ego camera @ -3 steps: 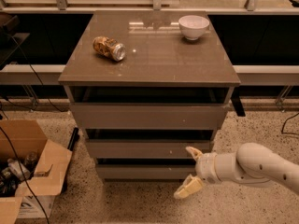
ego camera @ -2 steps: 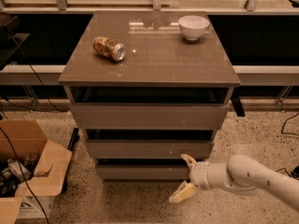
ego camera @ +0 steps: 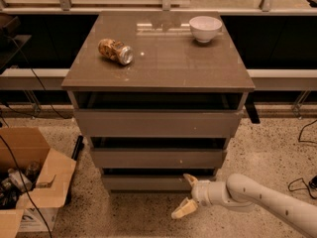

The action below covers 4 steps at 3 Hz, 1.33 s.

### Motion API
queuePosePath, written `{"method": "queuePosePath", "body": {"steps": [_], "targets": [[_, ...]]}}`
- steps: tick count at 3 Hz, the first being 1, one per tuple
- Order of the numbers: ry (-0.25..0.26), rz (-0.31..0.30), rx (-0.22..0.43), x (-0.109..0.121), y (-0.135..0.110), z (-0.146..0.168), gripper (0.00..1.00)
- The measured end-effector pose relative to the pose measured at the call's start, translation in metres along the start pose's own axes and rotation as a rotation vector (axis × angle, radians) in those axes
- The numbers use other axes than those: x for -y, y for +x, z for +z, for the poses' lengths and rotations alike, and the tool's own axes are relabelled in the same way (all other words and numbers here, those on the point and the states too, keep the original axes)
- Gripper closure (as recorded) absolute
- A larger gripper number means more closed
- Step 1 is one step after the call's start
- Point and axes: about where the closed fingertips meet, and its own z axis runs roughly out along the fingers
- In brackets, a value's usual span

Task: Open bottom drawer

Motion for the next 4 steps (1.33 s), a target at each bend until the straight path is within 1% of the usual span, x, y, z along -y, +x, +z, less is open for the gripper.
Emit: {"method": "queuePosePath", "body": {"steps": [1,2,3,4], "targets": [[-0.002,0.06,0.006,0.025,0.033,0.041,0.0],[-0.002,0.06,0.006,0.025,0.033,0.041,0.0],[0.056,0.067,-0.006,0.034,0.041,0.05,0.0],[0.188,0.103,-0.03,0.063,0.062,0.064,0.0]]}}
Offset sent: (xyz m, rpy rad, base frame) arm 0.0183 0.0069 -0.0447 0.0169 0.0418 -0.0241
